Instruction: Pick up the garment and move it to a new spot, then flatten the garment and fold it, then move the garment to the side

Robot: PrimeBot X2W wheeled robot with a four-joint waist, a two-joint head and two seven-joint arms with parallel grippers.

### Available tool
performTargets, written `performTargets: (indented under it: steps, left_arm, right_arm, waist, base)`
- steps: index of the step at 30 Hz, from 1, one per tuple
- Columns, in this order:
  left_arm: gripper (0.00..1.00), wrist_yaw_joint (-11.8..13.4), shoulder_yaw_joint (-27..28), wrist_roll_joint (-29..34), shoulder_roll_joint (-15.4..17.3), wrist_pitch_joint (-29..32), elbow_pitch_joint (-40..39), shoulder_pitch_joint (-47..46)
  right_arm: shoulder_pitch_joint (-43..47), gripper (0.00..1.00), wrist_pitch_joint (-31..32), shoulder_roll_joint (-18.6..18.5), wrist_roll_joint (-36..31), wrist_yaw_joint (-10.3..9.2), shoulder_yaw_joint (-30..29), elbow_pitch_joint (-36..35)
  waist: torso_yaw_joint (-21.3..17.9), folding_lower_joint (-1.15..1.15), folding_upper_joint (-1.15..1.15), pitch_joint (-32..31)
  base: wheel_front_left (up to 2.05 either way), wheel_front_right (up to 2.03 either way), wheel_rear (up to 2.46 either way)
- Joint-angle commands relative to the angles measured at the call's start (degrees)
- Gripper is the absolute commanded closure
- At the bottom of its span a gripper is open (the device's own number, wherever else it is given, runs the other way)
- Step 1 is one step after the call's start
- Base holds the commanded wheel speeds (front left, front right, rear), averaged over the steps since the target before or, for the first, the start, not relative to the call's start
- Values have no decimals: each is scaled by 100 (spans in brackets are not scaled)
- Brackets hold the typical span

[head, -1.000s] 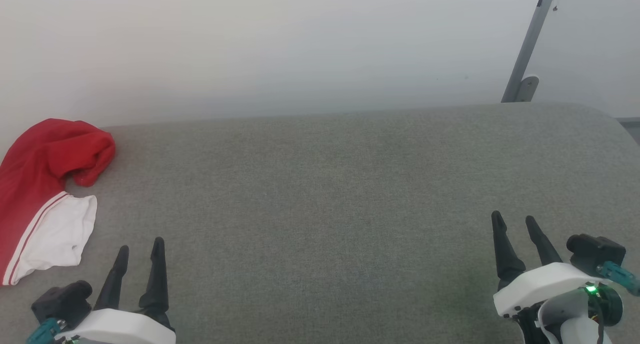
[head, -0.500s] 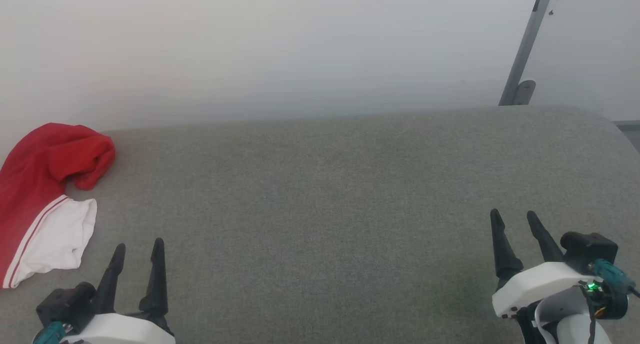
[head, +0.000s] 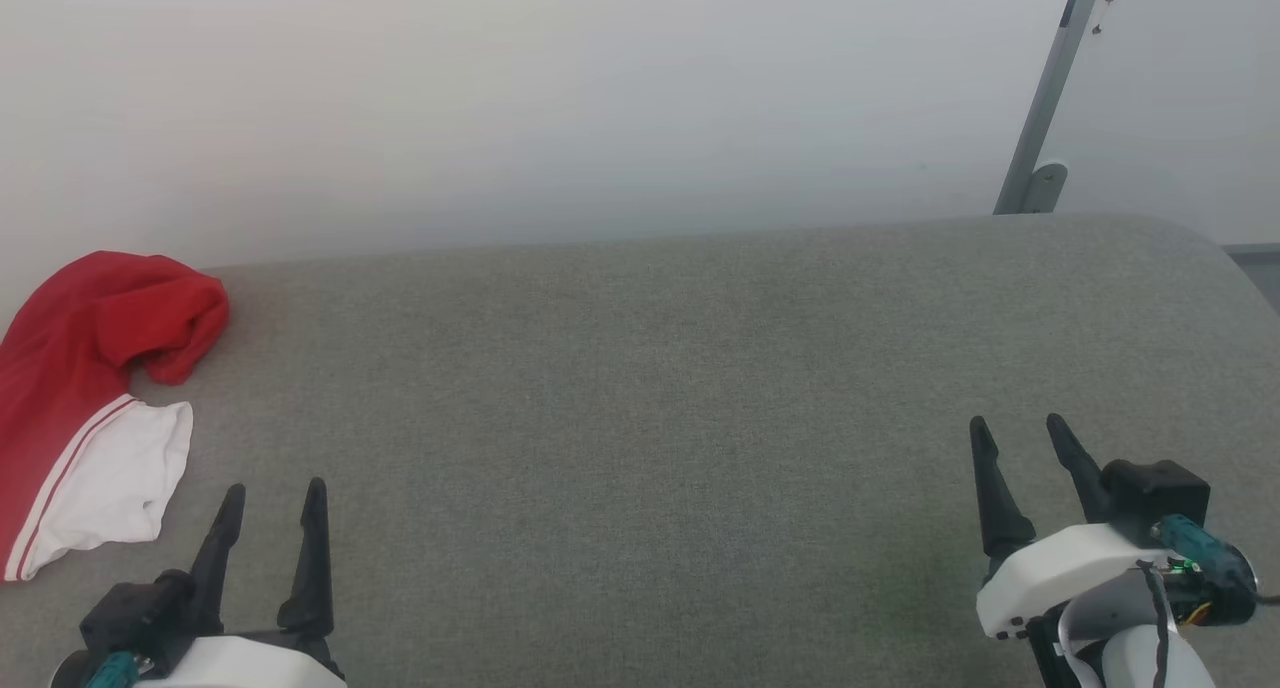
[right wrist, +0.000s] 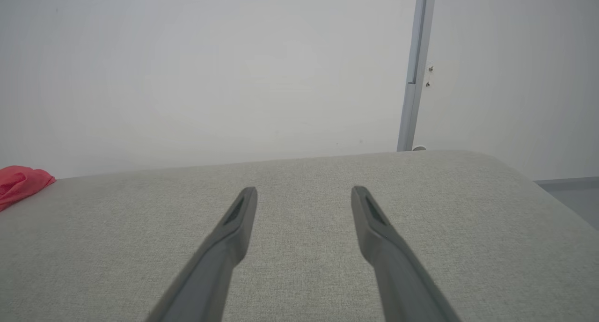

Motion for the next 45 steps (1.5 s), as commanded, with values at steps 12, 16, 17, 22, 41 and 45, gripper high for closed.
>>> performTargets:
  steps: [12,16,17,22,41,45]
  left_arm:
    - [0,-16,-18,266,69,-111,-10,94]
    - [0,-42,-31,192,89,-9,60,58]
    - [0,-45,-31,164,90,20,82,53]
    - [0,-57,-37,124,147,128,173,43]
    - [0,50,17,33,357,261,275,-25]
    - [0,121,96,13,412,313,243,-8]
  right_arm:
    - [-15,0,-79,-17,-386,0,16,-79]
    - [-17,0,-75,-15,-390,0,17,-88]
    - [-17,0,-75,-15,-387,0,17,-88]
    - [7,0,-82,-15,-406,0,25,-77]
    - [68,0,-48,-7,-403,0,326,34]
    - [21,0,-42,-8,-366,0,467,71]
  waist:
    - [-8,0,0,-15]
    - [-9,0,0,-6]
    - [-8,0,0,-5]
    - [-5,0,0,-10]
    - [676,0,0,-205]
    - [941,0,0,-247]
  base:
    - [0,0,0]
    - [0,0,0]
    - [0,0,0]
    - [0,0,0]
    - [0,0,0]
    - [0,0,0]
